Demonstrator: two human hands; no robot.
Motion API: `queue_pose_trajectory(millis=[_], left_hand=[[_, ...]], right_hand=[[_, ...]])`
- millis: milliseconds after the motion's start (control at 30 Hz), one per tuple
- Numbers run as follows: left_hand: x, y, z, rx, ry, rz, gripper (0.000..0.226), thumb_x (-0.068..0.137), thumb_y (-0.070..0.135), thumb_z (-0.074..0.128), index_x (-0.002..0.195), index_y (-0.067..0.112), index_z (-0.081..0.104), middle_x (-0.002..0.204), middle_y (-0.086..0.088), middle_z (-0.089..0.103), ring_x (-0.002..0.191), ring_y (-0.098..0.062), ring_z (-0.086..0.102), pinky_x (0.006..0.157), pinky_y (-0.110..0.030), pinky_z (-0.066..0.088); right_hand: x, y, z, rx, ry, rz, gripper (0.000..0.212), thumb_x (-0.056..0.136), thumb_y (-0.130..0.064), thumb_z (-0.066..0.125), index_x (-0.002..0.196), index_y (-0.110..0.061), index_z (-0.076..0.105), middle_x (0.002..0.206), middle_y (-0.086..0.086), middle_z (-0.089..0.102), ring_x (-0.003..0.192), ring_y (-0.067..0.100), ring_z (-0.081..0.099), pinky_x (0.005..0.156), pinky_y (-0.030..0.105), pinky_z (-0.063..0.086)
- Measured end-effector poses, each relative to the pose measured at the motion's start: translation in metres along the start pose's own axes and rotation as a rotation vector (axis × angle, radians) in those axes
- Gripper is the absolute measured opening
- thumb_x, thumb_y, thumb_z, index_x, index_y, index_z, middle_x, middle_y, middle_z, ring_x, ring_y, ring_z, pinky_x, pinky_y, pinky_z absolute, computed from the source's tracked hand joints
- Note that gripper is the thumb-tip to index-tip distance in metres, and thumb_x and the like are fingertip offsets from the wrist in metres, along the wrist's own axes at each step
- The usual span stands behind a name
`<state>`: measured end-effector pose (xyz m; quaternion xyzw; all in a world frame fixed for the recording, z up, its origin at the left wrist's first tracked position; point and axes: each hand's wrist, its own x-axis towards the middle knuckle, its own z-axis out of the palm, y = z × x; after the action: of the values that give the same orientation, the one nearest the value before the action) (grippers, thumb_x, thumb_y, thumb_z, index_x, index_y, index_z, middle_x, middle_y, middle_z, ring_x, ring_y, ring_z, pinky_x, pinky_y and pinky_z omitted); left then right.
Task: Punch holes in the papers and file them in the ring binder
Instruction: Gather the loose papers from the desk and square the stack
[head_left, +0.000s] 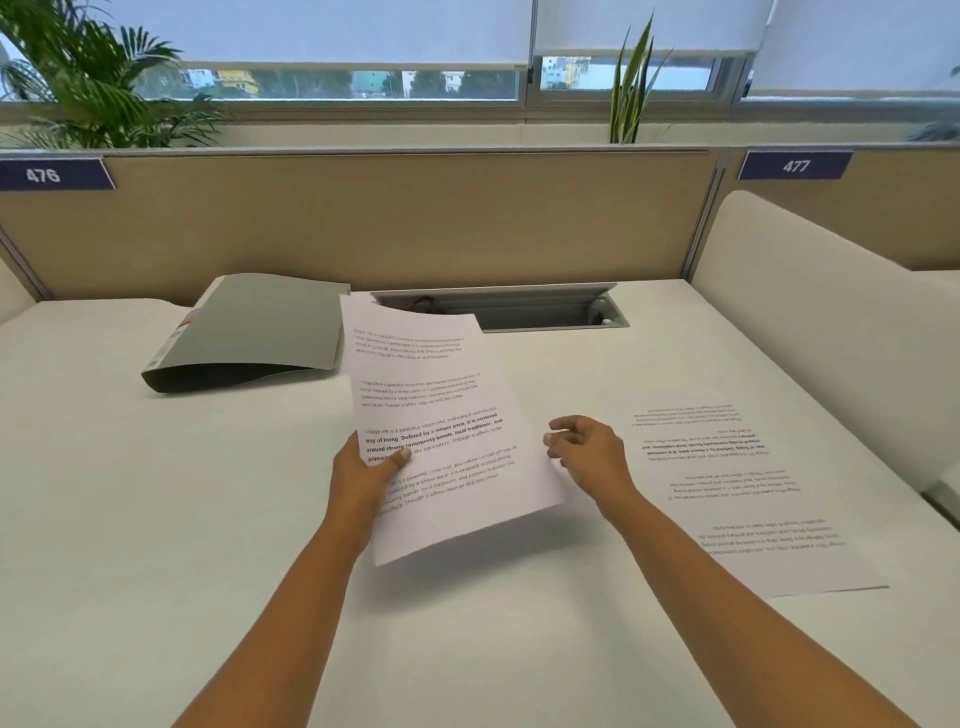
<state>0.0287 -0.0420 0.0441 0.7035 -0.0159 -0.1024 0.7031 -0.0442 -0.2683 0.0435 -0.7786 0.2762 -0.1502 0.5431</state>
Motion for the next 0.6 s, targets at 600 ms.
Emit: queue_pose_trajectory(millis=[600], left_hand=[[0.001,-0.007,-0.007,0.044,-0.089,-0.094,0.026,0.085,0.003,0.061,0.11,0.01,0.058,0.097,-0.007,0.068,0.082,-0.026,0.066,0.079,-0.038,0.051]], right_hand=[[0.011,0.046,-0.037,-0.896,-0.164,0.118,0.079,0.088,-0.056,0.044,0.147,-0.013,0.014,0.158,0.009,0.005,0.146,0.026,0.002,0.115,0.052,0.01]])
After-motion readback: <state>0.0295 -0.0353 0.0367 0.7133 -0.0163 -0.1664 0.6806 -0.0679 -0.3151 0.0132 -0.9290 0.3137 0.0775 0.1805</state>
